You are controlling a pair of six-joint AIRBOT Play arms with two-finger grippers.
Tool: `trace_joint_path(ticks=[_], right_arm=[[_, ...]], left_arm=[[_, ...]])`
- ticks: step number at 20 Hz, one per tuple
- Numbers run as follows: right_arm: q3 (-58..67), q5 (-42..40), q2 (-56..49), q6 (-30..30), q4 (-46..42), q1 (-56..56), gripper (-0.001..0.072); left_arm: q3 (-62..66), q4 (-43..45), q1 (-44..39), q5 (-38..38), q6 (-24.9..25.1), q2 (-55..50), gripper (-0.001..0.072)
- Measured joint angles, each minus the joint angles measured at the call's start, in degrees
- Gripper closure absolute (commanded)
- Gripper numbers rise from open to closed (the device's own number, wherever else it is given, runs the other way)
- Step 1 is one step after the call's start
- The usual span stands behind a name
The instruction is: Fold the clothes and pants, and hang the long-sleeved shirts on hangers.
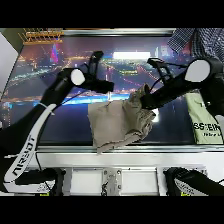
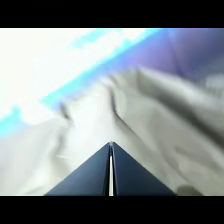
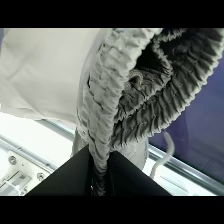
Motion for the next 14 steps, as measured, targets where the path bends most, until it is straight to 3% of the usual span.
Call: trace_joint_path(ticks=[5, 6, 7, 8, 9, 14], right_arm=[[0.0, -6.6, -5.0, 2.7, 0.0, 12.9, 0.0687], [0.0, -9.1, -6.8, 3.1, 0.0, 16.0, 0.0653], [0.0, -11.8, -8.6, 3.6, 0.0, 19.1, 0.0473], [0.0, -15.1, -10.7, 3.9, 0.5, 22.4, 0.0226], [0.0, -18.3, -12.6, 4.0, 1.1, 25.1, 0.0130], [-0.1, -31.9, -18.2, 2.4, 4.9, 33.7, 0.0125]], left_arm=[[0.0, 0.9, 9.4, -2.6, 0.2, 6.4, 0.0702], [0.0, 0.9, 11.0, -3.1, 0.2, 7.5, 0.0702], [0.0, 0.9, 12.5, -3.7, 0.2, 8.5, 0.0702], [0.0, 1.1, 14.1, -4.1, 0.2, 9.4, 0.0702], [0.0, 1.1, 15.4, -4.6, 0.2, 10.4, 0.0701], [-0.7, 1.2, 20.8, -6.3, 0.2, 14.8, 0.0702]])
